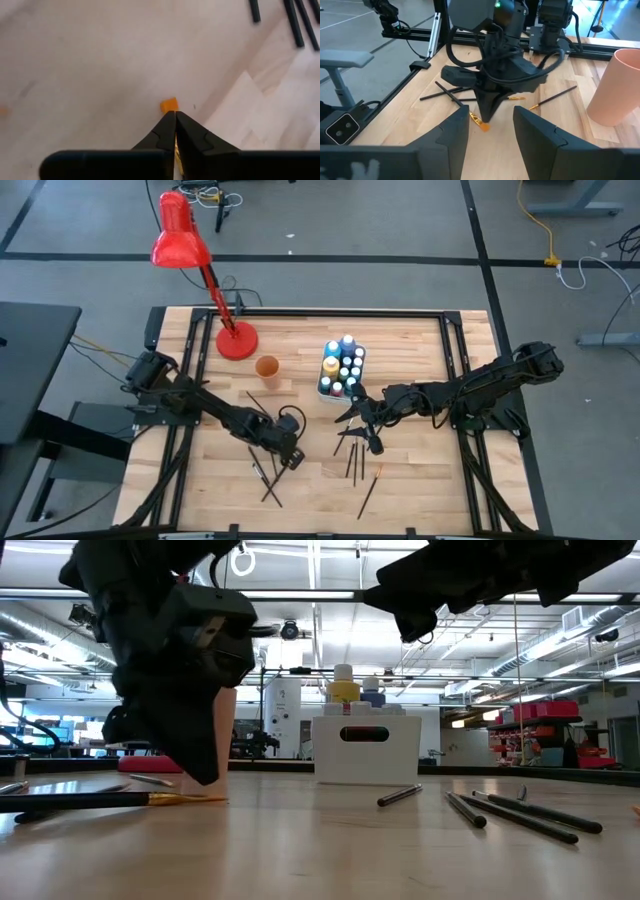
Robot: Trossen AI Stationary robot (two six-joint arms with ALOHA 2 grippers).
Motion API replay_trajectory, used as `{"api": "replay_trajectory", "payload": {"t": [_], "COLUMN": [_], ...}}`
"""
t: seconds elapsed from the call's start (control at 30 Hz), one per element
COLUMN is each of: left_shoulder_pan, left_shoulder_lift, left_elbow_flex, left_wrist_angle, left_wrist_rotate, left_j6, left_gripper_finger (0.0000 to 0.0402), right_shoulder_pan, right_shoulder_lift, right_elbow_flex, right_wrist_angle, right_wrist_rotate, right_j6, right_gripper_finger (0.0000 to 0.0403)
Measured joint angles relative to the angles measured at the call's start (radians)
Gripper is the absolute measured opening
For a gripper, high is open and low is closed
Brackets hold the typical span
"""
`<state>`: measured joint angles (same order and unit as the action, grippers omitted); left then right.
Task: Pick & Place Paint Supplies
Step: Put the yellow paint brush into the orange cup
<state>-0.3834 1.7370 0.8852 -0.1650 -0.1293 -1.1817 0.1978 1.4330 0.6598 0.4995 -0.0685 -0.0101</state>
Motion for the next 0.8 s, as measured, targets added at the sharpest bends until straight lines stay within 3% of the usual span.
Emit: {"api": "replay_trajectory", "payload": {"t": [0.37, 0.57, 0.8], "left_shoulder_pan": [0.022, 0.010, 0.011], "left_shoulder_lift": [-0.001, 0.007, 0.071], "left_elbow_flex": [0.001, 0.002, 0.004], "left_wrist_angle": [0.052, 0.064, 0.117], "left_wrist_rotate": [-0.002, 0.052, 0.003], "left_j6": [0.214, 0.175, 0.094], "left_gripper_finger": [0.0110, 0.0155, 0.0185], "right_shoulder_pan": [0.000, 0.000, 0.000], "right_shoulder_lift": [0.000, 0.000, 0.000], "right_elbow_flex": [0.000, 0.000, 0.000], "right_wrist_angle": [0.001, 0.001, 0.010], "right_wrist_rotate": [0.000, 0.000, 0.000], "right_j6": [0.000, 0.000, 0.000], "right_gripper_finger": [0.0157, 0.0157, 0.0157]}}
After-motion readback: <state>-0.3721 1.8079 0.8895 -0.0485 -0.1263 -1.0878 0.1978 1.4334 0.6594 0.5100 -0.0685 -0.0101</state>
